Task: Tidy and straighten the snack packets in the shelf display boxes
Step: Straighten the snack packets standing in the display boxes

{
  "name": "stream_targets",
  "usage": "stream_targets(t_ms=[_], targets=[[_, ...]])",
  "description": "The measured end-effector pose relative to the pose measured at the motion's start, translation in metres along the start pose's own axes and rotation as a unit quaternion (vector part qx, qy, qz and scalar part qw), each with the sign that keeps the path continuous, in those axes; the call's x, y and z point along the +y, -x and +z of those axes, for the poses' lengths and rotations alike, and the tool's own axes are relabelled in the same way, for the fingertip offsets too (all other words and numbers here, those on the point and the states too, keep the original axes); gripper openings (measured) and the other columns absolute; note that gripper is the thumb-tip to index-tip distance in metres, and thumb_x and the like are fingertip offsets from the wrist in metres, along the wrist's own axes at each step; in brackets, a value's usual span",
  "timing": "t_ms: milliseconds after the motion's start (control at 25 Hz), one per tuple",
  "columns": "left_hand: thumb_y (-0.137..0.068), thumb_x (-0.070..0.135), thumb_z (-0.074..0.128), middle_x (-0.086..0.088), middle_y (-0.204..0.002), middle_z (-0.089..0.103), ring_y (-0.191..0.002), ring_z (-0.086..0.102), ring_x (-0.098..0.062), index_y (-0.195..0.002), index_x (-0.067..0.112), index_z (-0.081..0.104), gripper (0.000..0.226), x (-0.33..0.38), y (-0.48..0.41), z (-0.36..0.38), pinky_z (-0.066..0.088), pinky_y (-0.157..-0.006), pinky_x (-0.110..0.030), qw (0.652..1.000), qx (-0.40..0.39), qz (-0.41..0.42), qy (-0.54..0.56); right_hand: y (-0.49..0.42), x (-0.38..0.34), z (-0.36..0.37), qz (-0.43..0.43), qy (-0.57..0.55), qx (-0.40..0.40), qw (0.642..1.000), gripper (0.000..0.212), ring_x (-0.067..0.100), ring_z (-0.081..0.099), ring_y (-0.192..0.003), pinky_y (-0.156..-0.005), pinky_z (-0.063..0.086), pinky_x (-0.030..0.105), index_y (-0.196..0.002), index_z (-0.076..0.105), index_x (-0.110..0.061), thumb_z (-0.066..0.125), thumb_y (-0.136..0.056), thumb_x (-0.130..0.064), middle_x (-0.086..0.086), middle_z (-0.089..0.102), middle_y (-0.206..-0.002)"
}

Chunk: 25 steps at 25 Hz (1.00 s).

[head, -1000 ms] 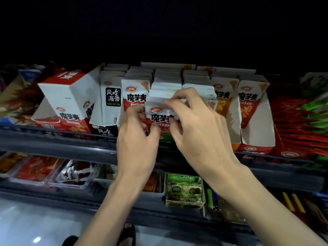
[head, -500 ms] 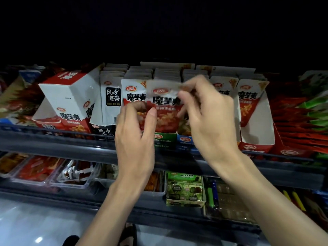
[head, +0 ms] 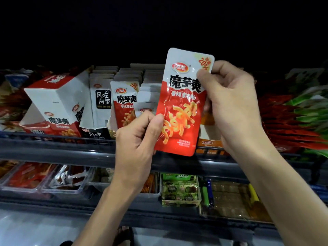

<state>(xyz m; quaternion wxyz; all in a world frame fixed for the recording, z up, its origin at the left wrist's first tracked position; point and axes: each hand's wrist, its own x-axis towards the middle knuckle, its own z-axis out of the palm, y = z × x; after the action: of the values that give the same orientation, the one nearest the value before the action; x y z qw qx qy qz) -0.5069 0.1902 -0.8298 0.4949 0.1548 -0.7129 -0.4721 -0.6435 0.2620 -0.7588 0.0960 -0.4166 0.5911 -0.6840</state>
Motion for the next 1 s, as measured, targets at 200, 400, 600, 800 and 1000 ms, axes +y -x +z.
stream_targets(t_ms=[200, 400, 600, 800, 1000], targets=[[-0.097, 0.036, 0.047, 0.001, -0.057, 0.044, -0.049, 0.039, -0.012, -0.067, 0.02, 0.045, 0.034, -0.001, 0.0, 0.01, 0.032, -0.041, -0.026, 0.999, -0.011, 0.02, -0.022, 0.001, -0.005, -0.017, 0.002, -0.025, -0.007, 1.0, 0.012, 0.003, 0.07, -0.084, -0.058, 0.053, 0.015, -0.103, 0.059, -0.006, 0.054, -0.101, -0.016, -0.003, 0.071, -0.089], [-0.101, 0.035, 0.045, 0.004, -0.058, 0.043, -0.049, 0.041, -0.015, -0.072, 0.016, 0.047, 0.035, -0.005, 0.001, 0.025, 0.034, -0.04, -0.035, 0.979, 0.008, 0.115, -0.167, -0.003, -0.015, -0.039, -0.018, 0.009, -0.015, 1.0, 0.025, -0.001, 0.066, -0.071, -0.049, 0.043, 0.007, -0.114, 0.057, -0.004, 0.066, -0.093, -0.014, 0.001, 0.069, -0.096], [-0.102, 0.033, 0.043, 0.009, -0.062, 0.045, -0.052, 0.04, -0.009, -0.076, 0.01, 0.054, 0.037, -0.009, 0.0, 0.05, 0.03, -0.044, -0.018, 0.956, 0.027, 0.169, -0.24, -0.009, -0.022, -0.063, -0.036, 0.144, -0.064, 0.987, 0.028, 0.004, 0.07, -0.089, -0.061, 0.056, 0.02, -0.109, 0.064, -0.016, 0.075, -0.085, -0.025, -0.006, 0.072, -0.098], [-0.098, 0.022, 0.054, 0.008, -0.091, 0.061, -0.083, 0.054, -0.006, -0.104, 0.009, 0.066, 0.018, -0.013, 0.003, 0.086, 0.044, -0.073, -0.017, 0.946, 0.004, 0.16, -0.28, -0.023, -0.018, -0.107, -0.112, 0.205, 0.088, 0.968, 0.023, 0.001, 0.069, -0.096, -0.081, 0.057, 0.029, -0.104, 0.068, -0.019, 0.075, -0.086, -0.032, -0.009, 0.072, -0.102], [-0.094, 0.013, 0.058, 0.0, -0.114, 0.064, -0.105, 0.055, -0.019, -0.115, 0.013, 0.067, 0.023, -0.022, 0.009, 0.112, 0.046, -0.088, -0.037, 0.908, -0.113, 0.207, -0.346, -0.033, 0.001, -0.132, -0.163, 0.267, 0.206, 0.927, 0.026, 0.008, 0.068, -0.098, -0.084, 0.054, 0.035, -0.108, 0.069, -0.013, 0.069, -0.091, -0.032, -0.005, 0.071, -0.105]])
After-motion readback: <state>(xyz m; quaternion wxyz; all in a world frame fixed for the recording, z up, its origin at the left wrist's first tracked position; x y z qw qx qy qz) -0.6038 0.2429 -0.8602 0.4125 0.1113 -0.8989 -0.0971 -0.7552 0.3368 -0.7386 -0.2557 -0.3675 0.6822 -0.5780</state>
